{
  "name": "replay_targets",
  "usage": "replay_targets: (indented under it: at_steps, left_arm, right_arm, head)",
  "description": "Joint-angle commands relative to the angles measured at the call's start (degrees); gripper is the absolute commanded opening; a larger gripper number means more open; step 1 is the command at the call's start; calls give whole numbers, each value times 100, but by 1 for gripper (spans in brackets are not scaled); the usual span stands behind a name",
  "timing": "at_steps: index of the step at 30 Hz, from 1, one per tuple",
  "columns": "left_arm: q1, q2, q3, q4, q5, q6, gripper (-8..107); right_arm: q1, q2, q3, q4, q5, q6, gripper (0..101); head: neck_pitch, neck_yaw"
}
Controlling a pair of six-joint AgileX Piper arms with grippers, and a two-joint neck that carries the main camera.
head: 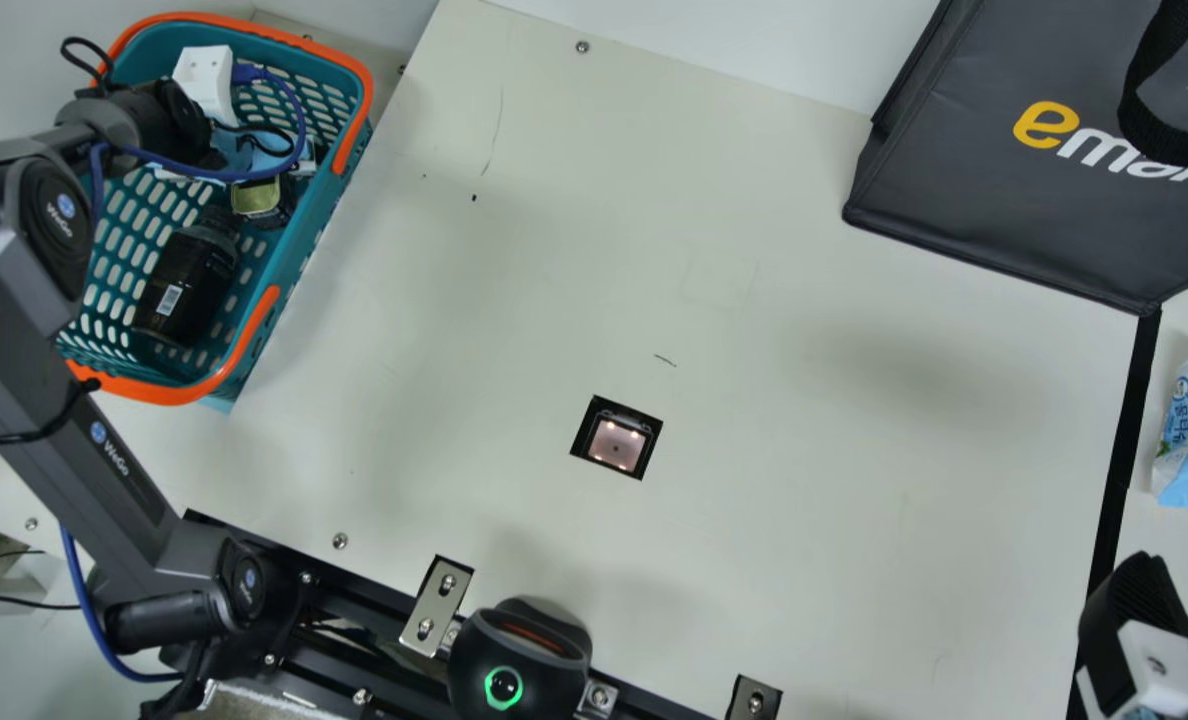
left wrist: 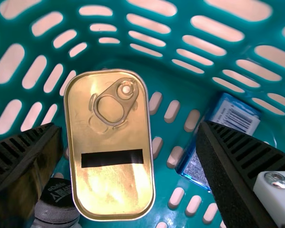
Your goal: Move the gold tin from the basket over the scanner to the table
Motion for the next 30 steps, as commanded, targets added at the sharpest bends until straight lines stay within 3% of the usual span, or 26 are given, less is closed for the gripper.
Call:
replay_targets:
  at_steps: [1, 9, 23, 24, 30]
  left_arm:
    - [9, 27, -12, 2, -28, -63, 90]
    - [24, 147, -44, -128, -26, -185, 90]
    - [39, 119, -9, -312, 19, -108, -3]
    - [37, 86, 3, -329, 12, -114, -8]
    - [29, -337, 233, -221, -165, -416, -8]
  right_arm:
    - [0, 0, 0, 0, 0, 0, 95]
    - [0, 0, 0, 0, 0, 0, 95]
    - [0, 0, 0, 0, 0, 0, 95]
    - [0, 0, 0, 0, 0, 0, 95]
    - [0, 0, 0, 0, 0, 0, 95]
  head:
    - [-175, 14]
    - [-175, 14]
    - [-175, 14]
    - [-175, 14]
    - [-175, 14]
